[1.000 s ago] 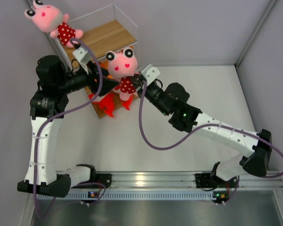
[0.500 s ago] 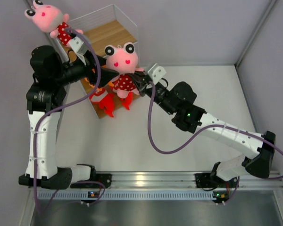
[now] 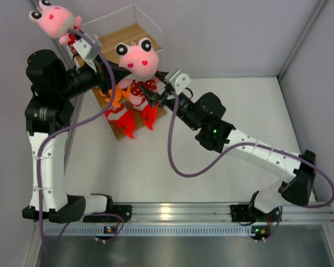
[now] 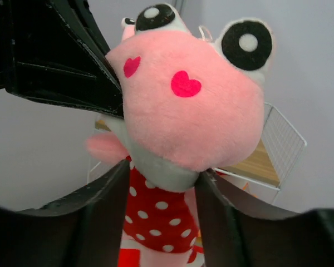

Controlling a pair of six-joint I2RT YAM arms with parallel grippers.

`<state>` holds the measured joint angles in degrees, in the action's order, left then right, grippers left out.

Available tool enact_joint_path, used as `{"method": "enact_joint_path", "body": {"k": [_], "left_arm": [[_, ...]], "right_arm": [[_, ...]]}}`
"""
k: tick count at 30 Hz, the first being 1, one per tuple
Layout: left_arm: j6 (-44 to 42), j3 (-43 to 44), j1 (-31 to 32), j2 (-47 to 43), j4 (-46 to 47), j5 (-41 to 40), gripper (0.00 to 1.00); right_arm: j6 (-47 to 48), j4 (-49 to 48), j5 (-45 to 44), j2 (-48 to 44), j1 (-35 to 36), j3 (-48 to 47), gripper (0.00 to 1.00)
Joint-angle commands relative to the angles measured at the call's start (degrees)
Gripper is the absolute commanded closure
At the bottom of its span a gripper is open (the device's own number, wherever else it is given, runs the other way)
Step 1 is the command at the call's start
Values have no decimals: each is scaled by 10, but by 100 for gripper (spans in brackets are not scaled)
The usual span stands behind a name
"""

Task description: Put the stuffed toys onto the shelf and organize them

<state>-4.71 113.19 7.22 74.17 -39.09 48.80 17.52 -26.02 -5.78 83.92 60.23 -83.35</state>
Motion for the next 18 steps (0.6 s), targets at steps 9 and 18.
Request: {"method": "enact_joint_path", "body": {"k": [9,18], "left_arm": [[-19,135,3,91,122,-180,100],[-80,143,-5,173,207,-360,100]], "right_arm": [[-13,-68,-108,-6,-6,4,7],[-20,-61,-125,-67,-10,94,6]]}}
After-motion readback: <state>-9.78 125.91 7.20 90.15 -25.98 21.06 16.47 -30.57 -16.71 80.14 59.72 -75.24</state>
